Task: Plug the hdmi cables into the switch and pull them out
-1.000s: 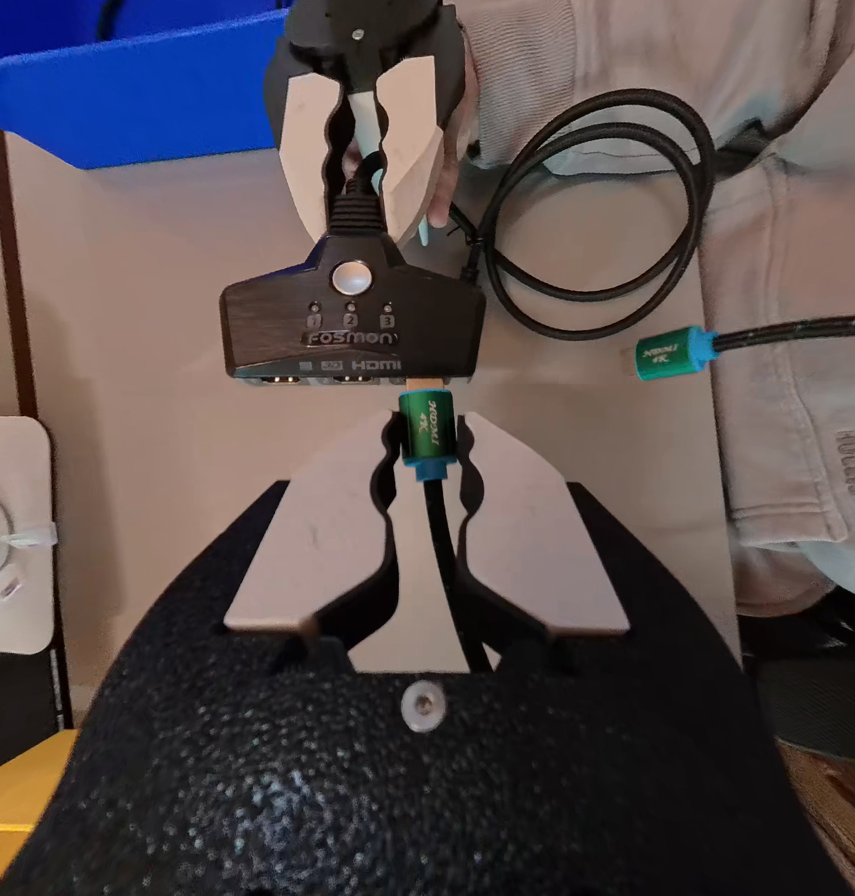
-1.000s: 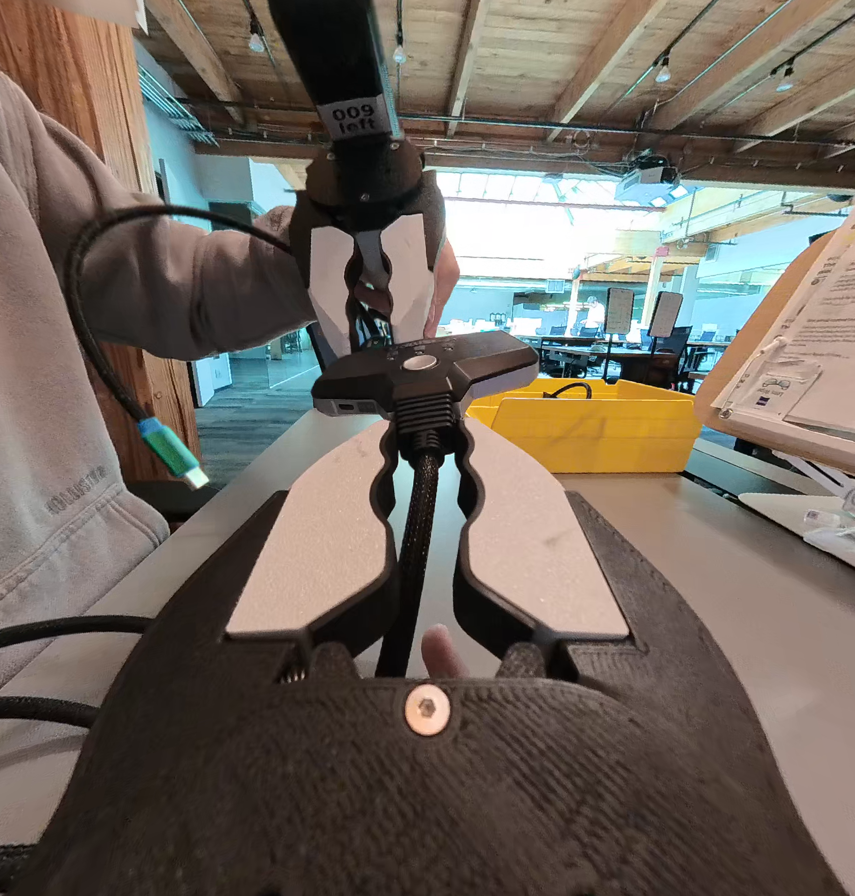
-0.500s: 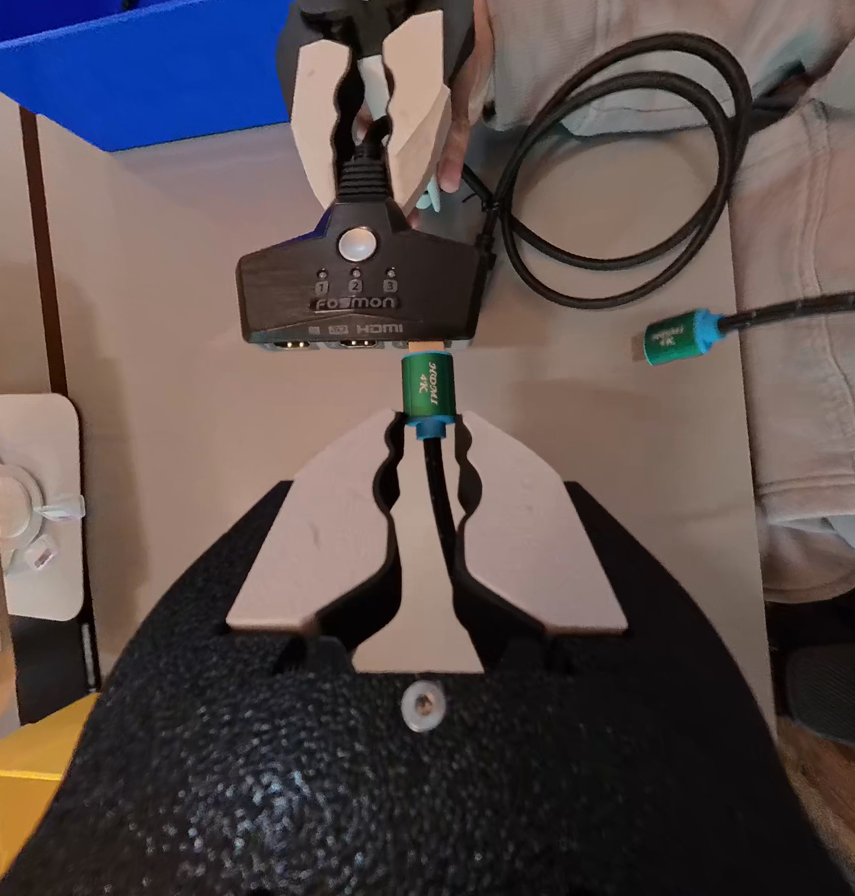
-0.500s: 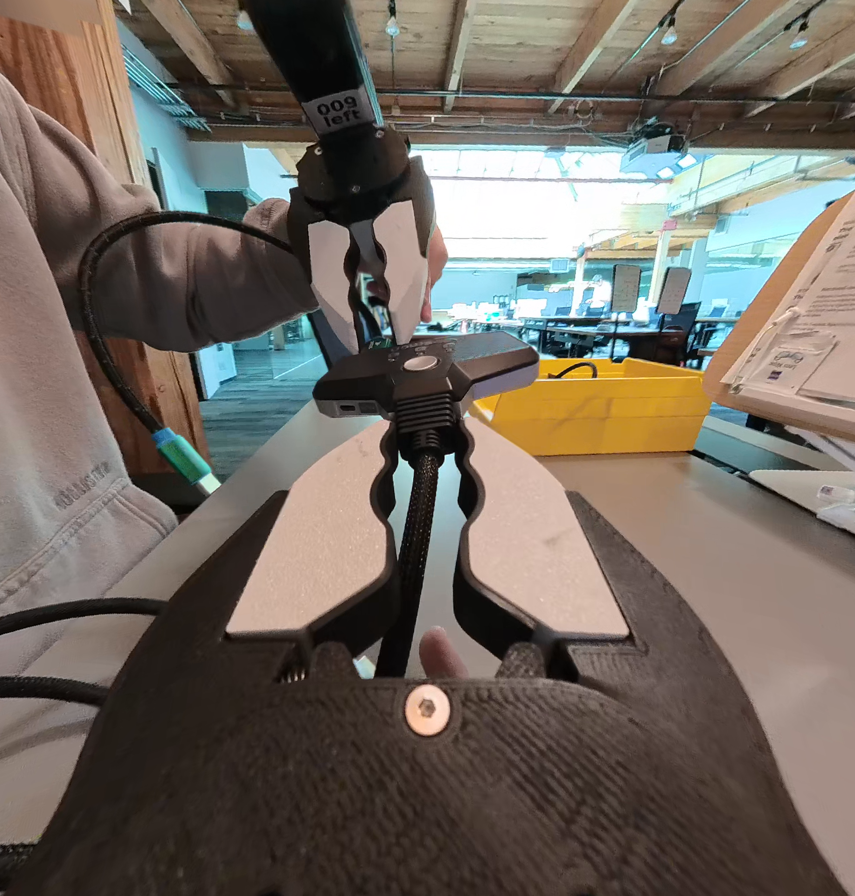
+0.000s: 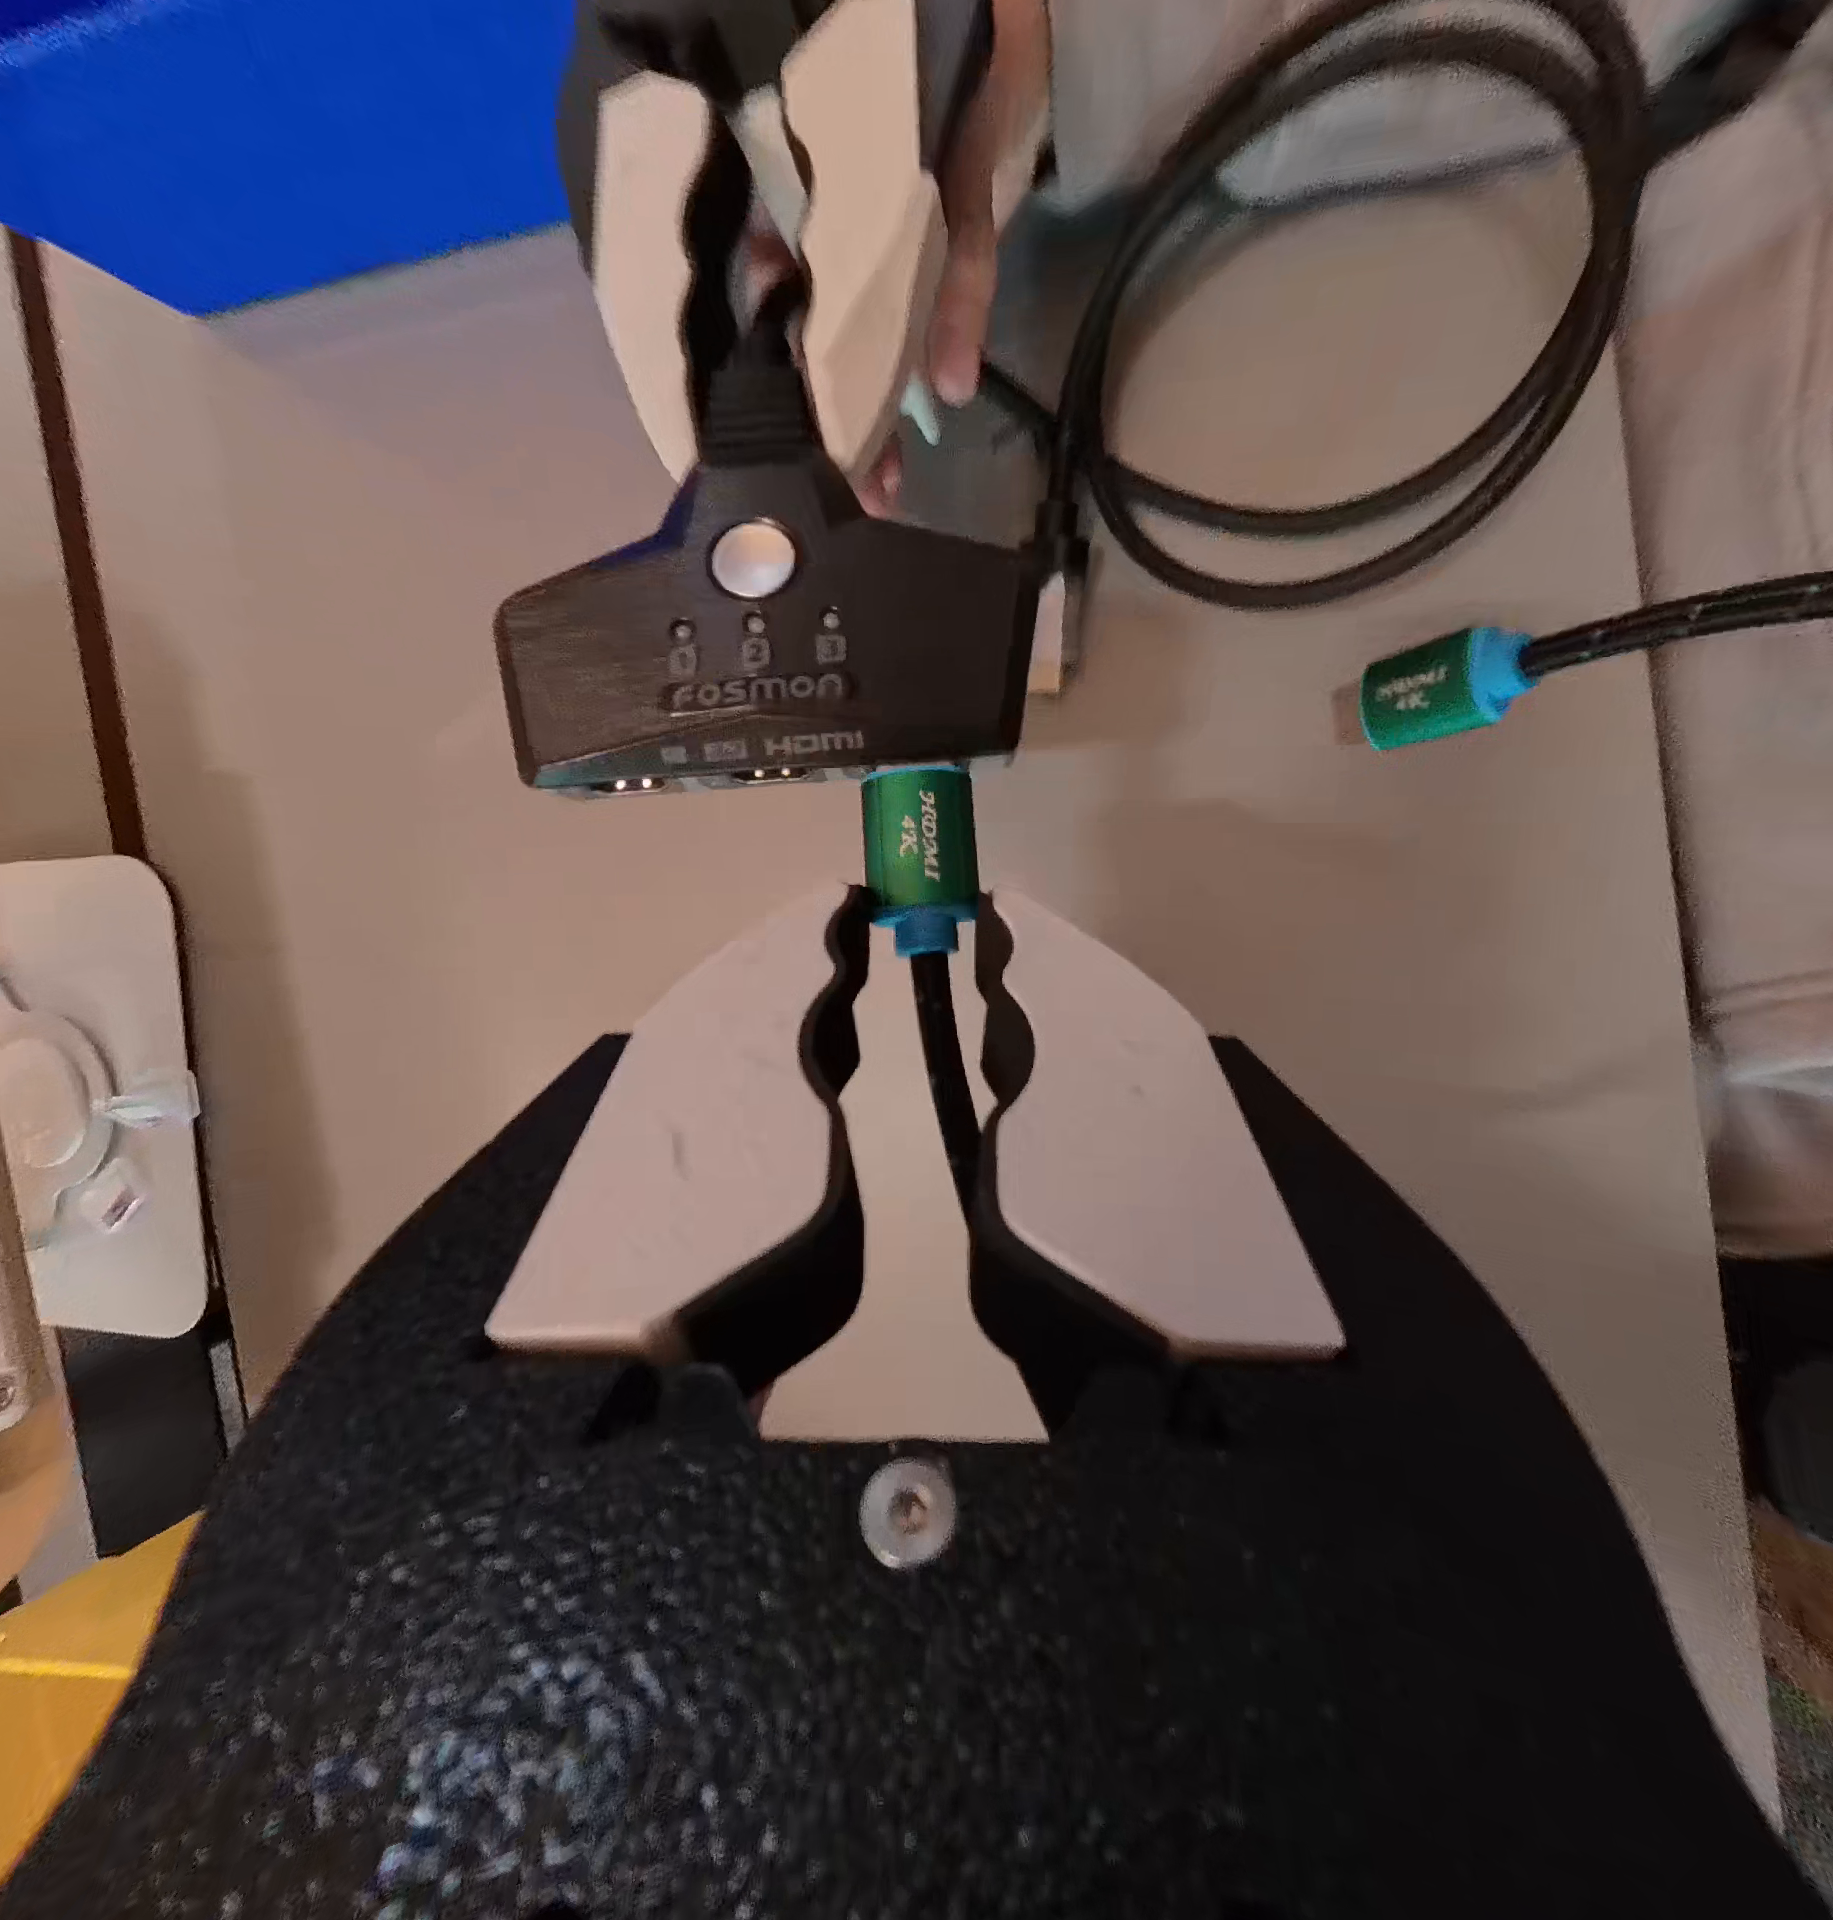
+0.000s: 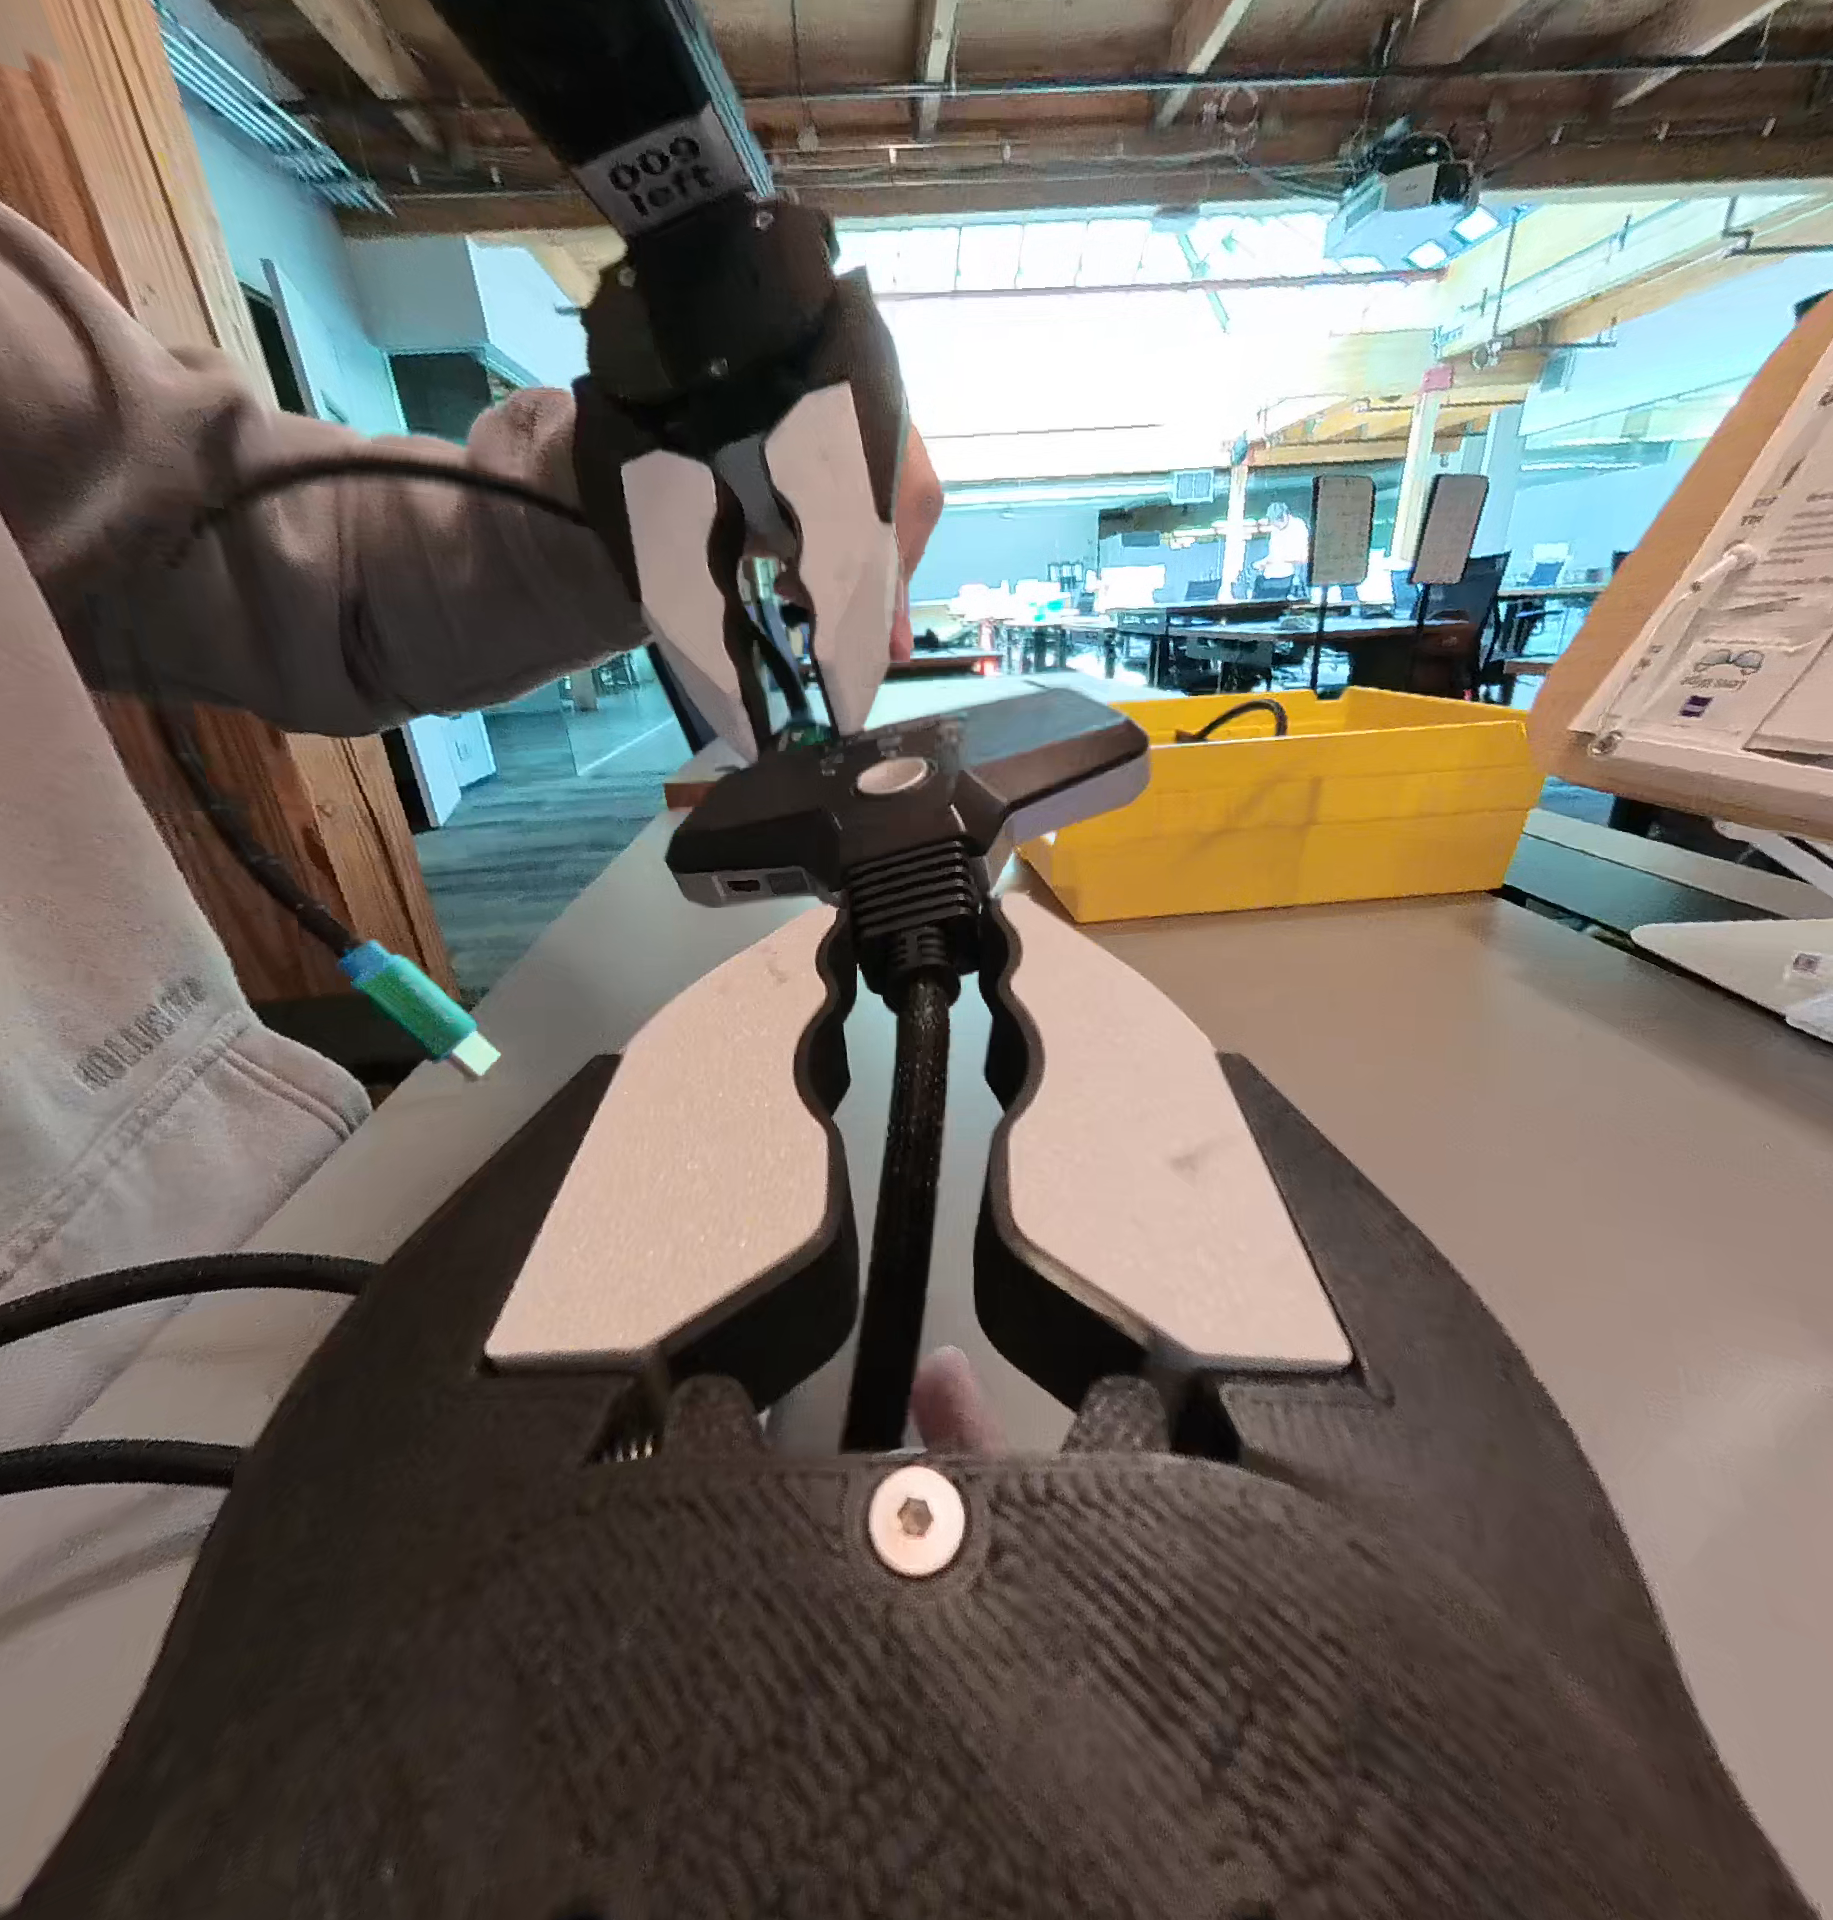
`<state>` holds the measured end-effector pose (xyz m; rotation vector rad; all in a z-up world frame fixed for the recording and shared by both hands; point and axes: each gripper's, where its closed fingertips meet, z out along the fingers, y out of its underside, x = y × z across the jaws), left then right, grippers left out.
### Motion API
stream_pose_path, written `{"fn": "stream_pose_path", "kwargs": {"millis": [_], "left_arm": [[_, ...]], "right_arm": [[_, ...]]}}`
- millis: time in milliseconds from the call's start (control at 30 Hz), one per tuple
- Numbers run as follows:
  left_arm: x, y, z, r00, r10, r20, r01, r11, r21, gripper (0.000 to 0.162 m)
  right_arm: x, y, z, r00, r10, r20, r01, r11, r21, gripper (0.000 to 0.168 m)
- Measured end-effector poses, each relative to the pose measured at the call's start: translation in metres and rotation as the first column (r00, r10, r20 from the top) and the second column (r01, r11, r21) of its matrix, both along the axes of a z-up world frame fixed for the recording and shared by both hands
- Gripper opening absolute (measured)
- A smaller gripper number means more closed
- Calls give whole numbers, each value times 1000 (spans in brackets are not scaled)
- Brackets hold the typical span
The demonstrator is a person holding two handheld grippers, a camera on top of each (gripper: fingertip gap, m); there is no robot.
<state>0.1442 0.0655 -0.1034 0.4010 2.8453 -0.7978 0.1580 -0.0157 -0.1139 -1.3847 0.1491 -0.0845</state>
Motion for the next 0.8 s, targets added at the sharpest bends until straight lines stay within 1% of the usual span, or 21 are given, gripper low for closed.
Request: {"fn": "stream_pose_path", "kwargs": {"millis": [100,167,267,367,400,433,467,500,533,567,600,633,667,733,767,800], "left_arm": [[-8,3,-17,999,-46,-11,46,998,47,19],[-7,4,-23,999,-51,7,51,998,46,19],[-8,-4,-9,999,-27,-25,25,996,-84,19],[-5,-9,9,999,-2,-45,-7,979,-206,20],[-1,-9,17,999,23,-38,-31,968,-249,24],[6,-8,30,997,71,-20,-73,948,-310,23],[13,-5,49,993,115,-14,-111,914,-390,25],[18,1,70,990,139,-31,-137,869,-475,27],[23,10,91,985,160,-56,-165,815,-555,34],[34,24,110,975,210,-79,-213,757,-618,37],[52,43,122,948,302,-99,-291,699,-653,36],[75,68,127,897,426,-116,-390,644,-658,37],[99,97,126,820,556,-133,-499,584,-641,37],[141,158,104,615,770,-169,-704,439,-558,37],[154,184,87,518,831,-201,-786,370,-496,38],[164,201,66,444,860,-251,-848,313,-428,38]], "right_arm": [[-7,2,1,999,34,25,-33,999,-13,22],[-7,2,-2,998,13,66,-9,998,-57,22],[-6,-6,7,997,9,77,-9,1000,-3,22],[-5,-10,15,996,-11,83,7,999,45,22],[-4,-11,17,996,-19,84,14,998,64,22],[-3,-13,18,996,-27,85,21,997,73,22],[-1,-15,18,996,-42,81,36,996,82,22],[1,-18,19,996,-57,74,50,994,95,22],[3,-20,20,995,-68,70,60,993,104,22],[4,-22,20,995,-77,68,70,992,103,22],[6,-23,19,994,-89,67,82,992,100,22],[8,-23,18,993,-99,65,92,991,97,22],[10,-22,17,993,-103,61,97,991,90,22],[10,-21,15,993,-99,60,93,992,84,22],[10,-20,15,993,-95,63,90,992,83,22],[9,-18,14,994,-91,66,85,993,78,22]]}}
